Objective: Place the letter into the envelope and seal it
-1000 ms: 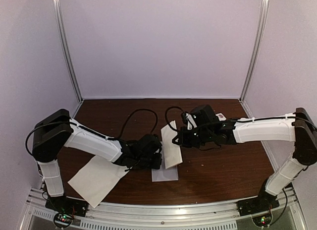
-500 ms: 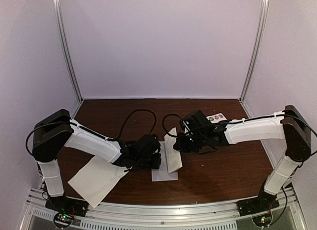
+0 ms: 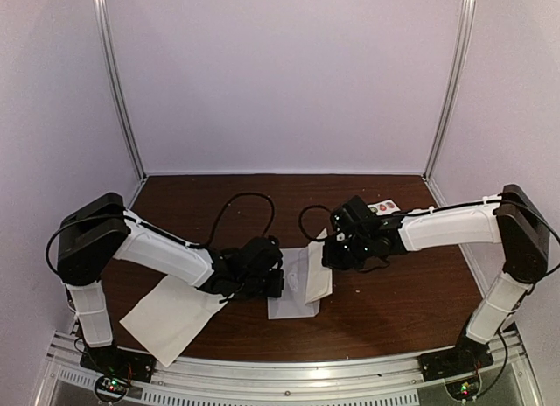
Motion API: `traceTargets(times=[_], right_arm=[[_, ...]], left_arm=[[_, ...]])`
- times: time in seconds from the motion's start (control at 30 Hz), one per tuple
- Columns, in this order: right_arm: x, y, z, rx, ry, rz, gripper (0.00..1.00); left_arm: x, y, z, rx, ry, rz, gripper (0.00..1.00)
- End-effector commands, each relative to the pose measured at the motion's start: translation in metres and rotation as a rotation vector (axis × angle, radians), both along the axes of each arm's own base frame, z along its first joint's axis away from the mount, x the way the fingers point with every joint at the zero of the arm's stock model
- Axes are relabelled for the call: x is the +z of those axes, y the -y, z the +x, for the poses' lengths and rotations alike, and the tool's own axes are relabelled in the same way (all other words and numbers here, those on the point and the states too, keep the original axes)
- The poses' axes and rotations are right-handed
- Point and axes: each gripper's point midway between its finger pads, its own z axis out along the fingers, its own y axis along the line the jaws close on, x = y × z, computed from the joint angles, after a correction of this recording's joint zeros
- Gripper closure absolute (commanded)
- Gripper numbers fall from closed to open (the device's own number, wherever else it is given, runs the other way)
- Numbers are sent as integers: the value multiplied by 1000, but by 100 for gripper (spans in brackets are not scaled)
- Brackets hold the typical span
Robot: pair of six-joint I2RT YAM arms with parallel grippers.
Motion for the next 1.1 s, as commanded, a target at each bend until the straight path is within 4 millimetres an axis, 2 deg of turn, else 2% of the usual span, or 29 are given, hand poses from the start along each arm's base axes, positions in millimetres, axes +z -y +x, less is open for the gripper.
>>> traceTargets(times=[0.0, 0.23, 0.4, 0.57, 0.73, 0.9, 1.07], right_arm=[[-16, 16, 3, -1, -12, -75, 100], [-21, 23, 6, 13, -14, -105, 100], [-25, 18, 3, 49, -21, -87, 100], [-34, 17, -1, 64, -43, -86, 100], [-39, 18, -3, 69, -51, -94, 100], [-41, 16, -3, 75, -59, -87, 100], [-42, 12, -3, 79, -66, -74, 100]], left_arm=[[-17, -16, -1, 22, -34, 46, 91], [-16, -18, 1, 25, -35, 48, 91], [-12, -17, 2, 24, -38, 42, 91], [10, -14, 2, 19, -39, -18, 82], [27, -25, 4, 44, -42, -61, 69], [17, -35, 2, 48, -91, -68, 65], [3, -35, -3, 46, -130, -60, 64]])
